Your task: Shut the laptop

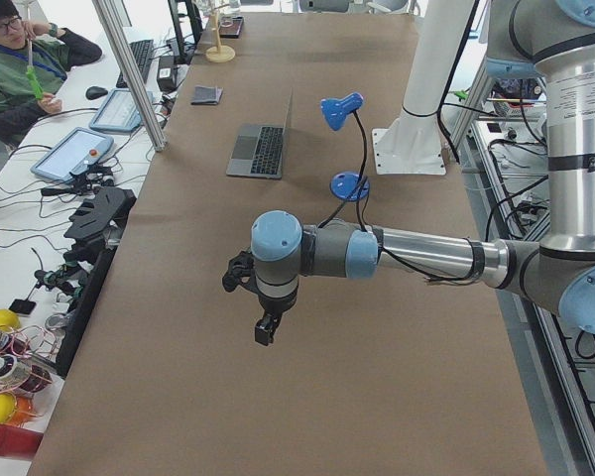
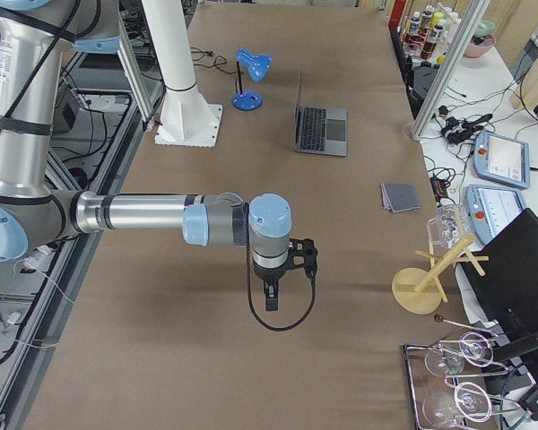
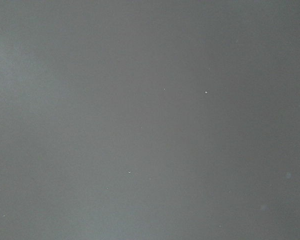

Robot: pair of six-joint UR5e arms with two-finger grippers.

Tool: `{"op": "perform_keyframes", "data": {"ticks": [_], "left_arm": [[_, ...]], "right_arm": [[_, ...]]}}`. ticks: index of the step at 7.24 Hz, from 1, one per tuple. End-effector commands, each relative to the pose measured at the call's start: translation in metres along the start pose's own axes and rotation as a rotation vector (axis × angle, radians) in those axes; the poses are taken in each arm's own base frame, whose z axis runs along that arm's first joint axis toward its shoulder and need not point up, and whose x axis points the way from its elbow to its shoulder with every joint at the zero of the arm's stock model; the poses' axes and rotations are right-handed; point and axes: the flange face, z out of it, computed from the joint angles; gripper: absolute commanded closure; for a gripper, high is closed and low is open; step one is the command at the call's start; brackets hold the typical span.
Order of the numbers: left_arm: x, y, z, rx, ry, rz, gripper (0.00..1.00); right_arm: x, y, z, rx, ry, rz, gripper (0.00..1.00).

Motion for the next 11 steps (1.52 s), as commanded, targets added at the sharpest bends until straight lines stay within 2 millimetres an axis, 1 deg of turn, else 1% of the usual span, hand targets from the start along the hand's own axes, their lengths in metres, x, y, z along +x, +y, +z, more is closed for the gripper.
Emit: {"op": "perform_keyframes", "data": {"ticks": [1, 2, 3, 4, 5, 6, 8, 9, 10, 11], "left_arm": [[0.002, -0.015, -0.008, 0.021, -0.004, 0.019, 0.01], [0.007, -0.036, -0.021, 0.065, -0.019, 0.062, 0.01], [0.007, -0.048, -0.026, 0.13, -0.046, 0.128, 0.01], [0.003, -0.06, -0.027, 0.192, -0.064, 0.181, 0.01], [0.005, -0.062, -0.03, 0.209, -0.061, 0.143, 0.01], [0.006, -0.059, -0.029, 0.243, -0.072, 0.169, 0.01], [0.008, -0.066, -0.031, 0.278, -0.081, 0.201, 0.01], [0.014, -0.073, -0.032, 0.284, -0.042, 0.184, 0.01], [0.03, -0.077, -0.031, 0.299, 0.08, 0.106, 0.02], [0.051, -0.083, -0.031, 0.319, 0.182, 0.067, 0.02]], "right_arm": [[-0.012, -0.012, -0.013, 0.125, -0.004, -0.099, 0.0], [-0.017, -0.018, -0.018, 0.151, -0.02, -0.12, 0.0], [-0.022, -0.024, -0.022, 0.164, -0.035, -0.133, 0.0], [-0.029, -0.033, -0.03, 0.182, -0.042, -0.151, 0.0], [-0.035, -0.042, -0.035, 0.2, -0.056, -0.172, 0.0], [-0.037, -0.04, -0.034, 0.197, -0.085, -0.173, 0.01], [-0.061, -0.043, -0.022, 0.162, -0.209, -0.19, 0.01], [-0.076, -0.047, -0.026, 0.149, -0.28, -0.116, 0.01], [-0.096, -0.053, -0.026, 0.148, -0.348, -0.099, 0.01], [-0.114, -0.055, -0.023, 0.153, -0.36, -0.07, 0.01]]}}
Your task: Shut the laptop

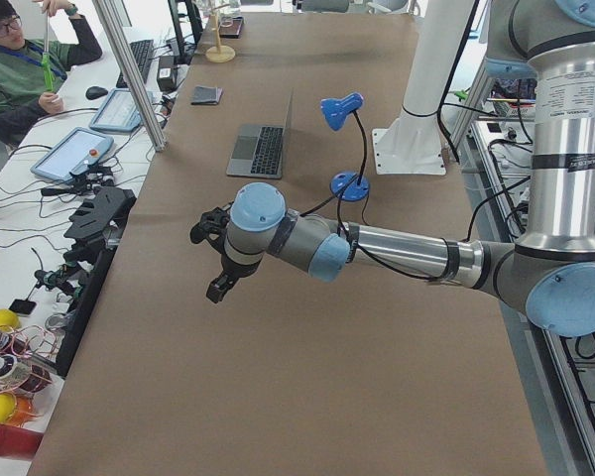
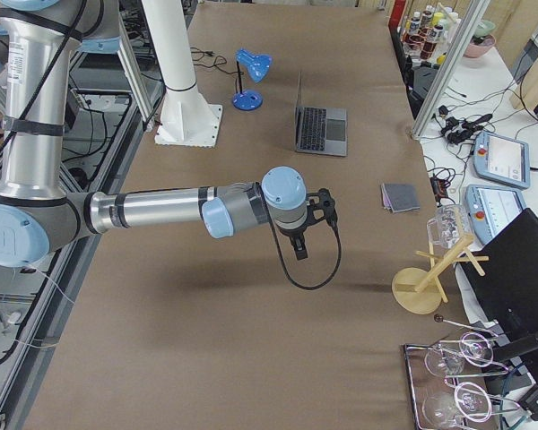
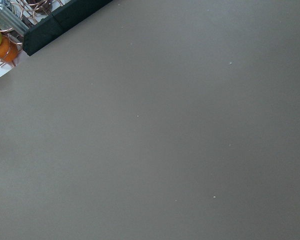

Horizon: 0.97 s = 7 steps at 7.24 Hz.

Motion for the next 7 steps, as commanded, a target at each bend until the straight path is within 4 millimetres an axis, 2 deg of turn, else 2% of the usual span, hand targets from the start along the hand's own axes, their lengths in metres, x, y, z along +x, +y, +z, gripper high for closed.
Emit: {"op": "perform_keyframes", "data": {"ticks": [1, 2, 3, 4, 5, 6, 7], "left_arm": [[0.042, -0.018, 0.015, 0.035, 0.161, -0.127, 0.02], [0.068, -0.027, 0.029, 0.053, 0.198, -0.164, 0.02], [0.098, -0.035, 0.043, 0.068, 0.245, -0.211, 0.02], [0.125, -0.038, 0.056, 0.061, 0.296, -0.261, 0.02], [0.151, -0.043, 0.066, 0.049, 0.348, -0.305, 0.02], [0.185, -0.049, 0.078, 0.023, 0.402, -0.322, 0.02], [0.215, -0.069, 0.083, 0.016, 0.44, -0.334, 0.03]], "right_arm": [[-0.031, -0.007, 0.022, -0.004, -0.047, 0.061, 0.15], [-0.049, -0.009, 0.029, 0.011, -0.069, 0.084, 0.13], [-0.075, -0.01, 0.046, 0.037, -0.087, 0.14, 0.1], [-0.11, -0.011, 0.072, 0.104, -0.077, 0.199, 0.08], [-0.153, -0.008, 0.106, 0.128, -0.087, 0.256, 0.07], [-0.195, 0.0, 0.12, 0.105, -0.119, 0.29, 0.13], [-0.233, 0.009, 0.118, 0.072, -0.173, 0.35, 0.23]]}}
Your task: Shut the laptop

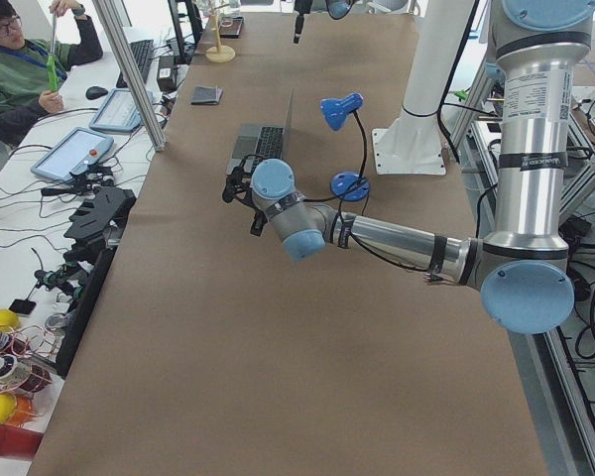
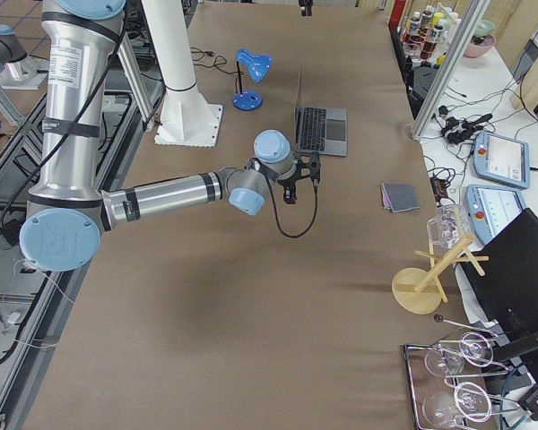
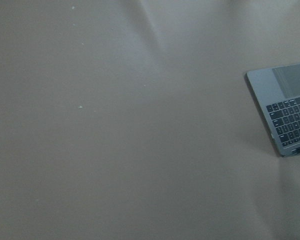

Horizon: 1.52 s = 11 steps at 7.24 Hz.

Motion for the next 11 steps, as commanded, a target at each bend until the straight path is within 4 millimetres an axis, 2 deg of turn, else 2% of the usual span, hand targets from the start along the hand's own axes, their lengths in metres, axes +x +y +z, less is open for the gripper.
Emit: {"op": "perform_keyframes", "data": {"ticks": [1, 2, 3, 4, 5, 6, 7, 8, 9, 10, 11], "left_arm": [[0.065, -0.007, 0.044, -0.021, 0.064, -0.034, 0.03], [0.106, -0.006, 0.075, -0.032, 0.09, -0.052, 0.05], [0.147, -0.008, 0.105, -0.034, 0.121, -0.07, 0.11], [0.166, 0.006, 0.134, -0.047, 0.125, -0.056, 0.37], [0.174, 0.017, 0.144, -0.057, 0.155, -0.039, 0.98], [0.181, 0.023, 0.146, -0.068, 0.177, -0.079, 1.0], [0.189, 0.035, 0.155, -0.097, 0.201, -0.108, 1.0], [0.197, 0.045, 0.165, -0.124, 0.211, -0.106, 1.0], [0.204, 0.047, 0.167, -0.131, 0.222, -0.127, 1.0], [0.211, 0.047, 0.171, -0.137, 0.232, -0.12, 1.0], [0.226, 0.04, 0.175, -0.137, 0.251, -0.139, 1.0]], "right_arm": [[-0.066, 0.043, 0.009, -0.066, -0.084, 0.103, 0.27], [-0.085, 0.057, 0.008, -0.096, -0.104, 0.127, 0.33], [-0.098, 0.068, 0.01, -0.116, -0.119, 0.138, 0.46], [-0.113, 0.08, 0.011, -0.144, -0.14, 0.121, 0.76], [-0.125, 0.091, 0.009, -0.167, -0.161, 0.101, 1.0], [-0.131, 0.102, 0.016, -0.182, -0.162, 0.088, 1.0], [-0.139, 0.115, 0.032, -0.153, -0.152, 0.074, 1.0], [-0.158, 0.129, 0.051, -0.106, -0.155, 0.139, 1.0], [-0.184, 0.136, 0.066, -0.09, -0.165, 0.149, 1.0], [-0.226, 0.126, 0.077, -0.073, -0.144, 0.165, 1.0], [-0.264, 0.118, 0.087, -0.058, -0.109, 0.192, 1.0]]}}
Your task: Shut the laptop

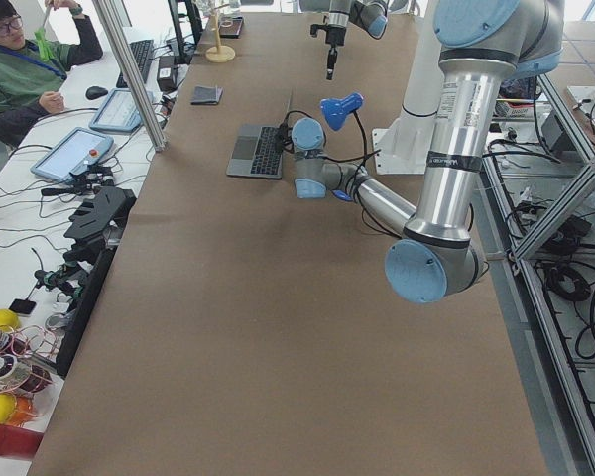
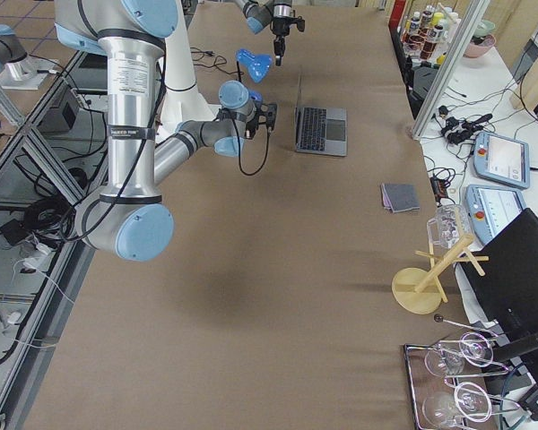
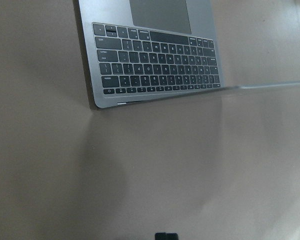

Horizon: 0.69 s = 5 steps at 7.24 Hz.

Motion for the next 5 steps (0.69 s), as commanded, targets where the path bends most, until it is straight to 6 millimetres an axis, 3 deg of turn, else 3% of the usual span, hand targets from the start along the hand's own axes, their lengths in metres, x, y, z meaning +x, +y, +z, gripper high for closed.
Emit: {"op": "perform_keyframes", "data": {"ticks": [1, 3, 5], "left_arm": [[0.035, -0.013, 0.016, -0.002, 0.046, -0.022, 1.0], [0.043, -0.021, 0.021, 0.011, 0.051, -0.027, 1.0], [0.048, -0.031, 0.029, 0.028, 0.052, -0.024, 1.0]], "right_arm": [[-0.059, -0.003, 0.023, 0.038, 0.044, 0.034, 1.0], [-0.059, -0.003, 0.039, 0.057, 0.058, 0.033, 1.0], [-0.074, -0.017, 0.049, 0.083, 0.046, 0.033, 1.0]]}}
